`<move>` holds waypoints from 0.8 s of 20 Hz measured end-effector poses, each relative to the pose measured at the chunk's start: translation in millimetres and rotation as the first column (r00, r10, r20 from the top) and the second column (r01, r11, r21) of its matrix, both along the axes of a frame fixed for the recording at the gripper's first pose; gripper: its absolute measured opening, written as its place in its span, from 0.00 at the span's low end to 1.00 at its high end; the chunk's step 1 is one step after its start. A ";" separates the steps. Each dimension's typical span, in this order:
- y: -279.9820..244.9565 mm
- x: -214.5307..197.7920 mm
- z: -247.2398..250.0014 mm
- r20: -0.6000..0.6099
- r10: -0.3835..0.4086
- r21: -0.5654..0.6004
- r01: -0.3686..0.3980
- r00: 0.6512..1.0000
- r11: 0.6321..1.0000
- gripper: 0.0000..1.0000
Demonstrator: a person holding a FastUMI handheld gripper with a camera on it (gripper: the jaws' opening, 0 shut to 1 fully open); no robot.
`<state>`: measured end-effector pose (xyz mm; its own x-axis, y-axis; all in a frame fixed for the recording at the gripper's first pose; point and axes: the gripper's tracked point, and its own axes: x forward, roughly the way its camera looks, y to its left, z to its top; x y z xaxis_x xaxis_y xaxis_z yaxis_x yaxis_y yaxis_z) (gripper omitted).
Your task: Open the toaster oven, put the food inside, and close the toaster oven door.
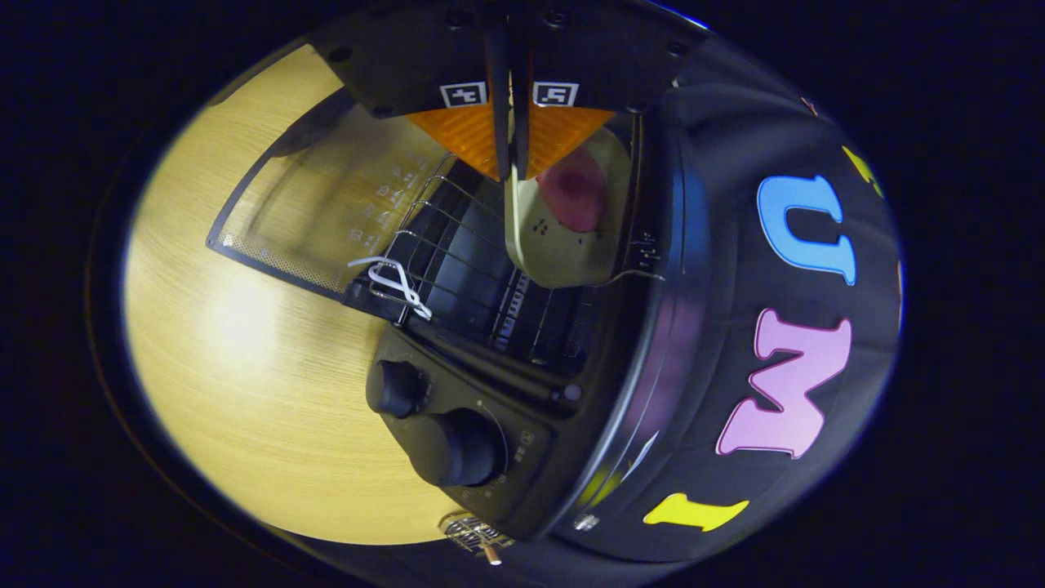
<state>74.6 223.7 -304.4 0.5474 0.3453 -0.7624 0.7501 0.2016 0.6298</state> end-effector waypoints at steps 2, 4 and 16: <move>4.3 -1.2 -2.7 -0.010 -0.003 -0.021 0.003 1.000 1.000 0.06; 6.2 0.9 -3.3 0.003 -0.027 -0.026 0.027 1.000 0.999 0.08; -4.9 -30.7 11.1 0.095 0.041 -0.001 -0.041 0.995 0.999 0.84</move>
